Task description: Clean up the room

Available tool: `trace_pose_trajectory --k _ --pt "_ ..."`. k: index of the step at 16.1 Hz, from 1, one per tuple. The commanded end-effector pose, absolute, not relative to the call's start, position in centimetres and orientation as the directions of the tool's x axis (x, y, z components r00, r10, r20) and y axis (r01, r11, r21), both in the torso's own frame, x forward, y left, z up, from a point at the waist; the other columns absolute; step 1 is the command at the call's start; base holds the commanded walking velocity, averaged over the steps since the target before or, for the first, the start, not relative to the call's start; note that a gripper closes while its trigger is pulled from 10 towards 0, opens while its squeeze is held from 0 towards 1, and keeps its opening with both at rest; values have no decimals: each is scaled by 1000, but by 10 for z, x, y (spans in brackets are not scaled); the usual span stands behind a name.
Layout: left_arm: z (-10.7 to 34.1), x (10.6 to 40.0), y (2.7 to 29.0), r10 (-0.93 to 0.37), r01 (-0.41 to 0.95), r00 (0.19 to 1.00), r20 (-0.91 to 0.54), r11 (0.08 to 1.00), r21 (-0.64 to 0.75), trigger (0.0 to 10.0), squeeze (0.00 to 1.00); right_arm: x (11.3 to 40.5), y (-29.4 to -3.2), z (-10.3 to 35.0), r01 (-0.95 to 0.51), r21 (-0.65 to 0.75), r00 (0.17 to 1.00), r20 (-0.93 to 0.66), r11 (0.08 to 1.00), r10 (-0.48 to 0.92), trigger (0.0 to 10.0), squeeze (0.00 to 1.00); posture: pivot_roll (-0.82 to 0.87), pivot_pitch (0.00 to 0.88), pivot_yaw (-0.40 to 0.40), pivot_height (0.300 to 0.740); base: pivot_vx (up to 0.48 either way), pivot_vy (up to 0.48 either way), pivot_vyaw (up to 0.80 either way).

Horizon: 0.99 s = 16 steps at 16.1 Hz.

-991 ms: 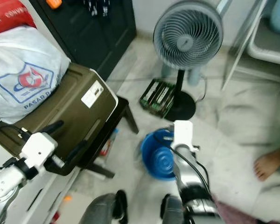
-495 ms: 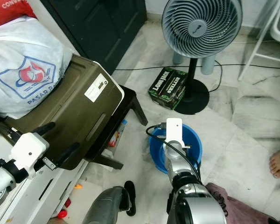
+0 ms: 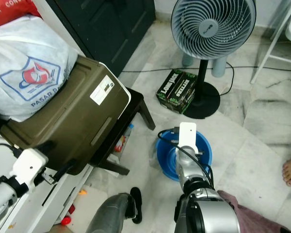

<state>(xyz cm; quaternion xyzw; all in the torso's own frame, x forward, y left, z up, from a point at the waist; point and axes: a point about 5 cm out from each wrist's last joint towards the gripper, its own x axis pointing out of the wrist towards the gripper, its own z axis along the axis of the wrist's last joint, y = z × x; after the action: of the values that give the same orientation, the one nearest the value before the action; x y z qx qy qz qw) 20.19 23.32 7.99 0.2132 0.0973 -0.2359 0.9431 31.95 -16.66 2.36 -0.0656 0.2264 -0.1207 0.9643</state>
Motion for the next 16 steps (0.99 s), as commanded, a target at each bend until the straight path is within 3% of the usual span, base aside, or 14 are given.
trace_pose_trajectory --k 1,5,8,11,14,16 --pt "62 198 242 -378 485 865 -330 801 352 10000 0 317 -160 19 192 -170 863 -440 967 -249 10000 992 326 327 249 740 0 0 0" --pt "22 200 252 -345 474 860 -376 812 339 10000 0 320 -164 23 201 -161 872 -421 966 -251 10000 1000 317 328 249 740 0 0 0" --pt "16 205 250 -344 465 868 -358 817 341 10000 0 320 -154 23 126 -98 899 -411 987 -155 10000 1000 274 315 225 740 0 0 0" --pt "6 215 231 -365 452 881 -300 835 313 10000 0 306 -131 13 -167 -128 903 -417 978 100 10000 1000 185 282 177 740 0 0 0" --pt "13 230 216 -361 402 913 -188 873 278 10000 0 289 -131 14 -359 -188 887 -374 914 271 10000 1000 100 236 131 740 0 0 0" --pt "31 241 202 -373 380 925 -81 887 261 10000 0 280 -136 20 -400 -213 885 -341 891 316 10000 1000 59 197 102 740 0 0 0"
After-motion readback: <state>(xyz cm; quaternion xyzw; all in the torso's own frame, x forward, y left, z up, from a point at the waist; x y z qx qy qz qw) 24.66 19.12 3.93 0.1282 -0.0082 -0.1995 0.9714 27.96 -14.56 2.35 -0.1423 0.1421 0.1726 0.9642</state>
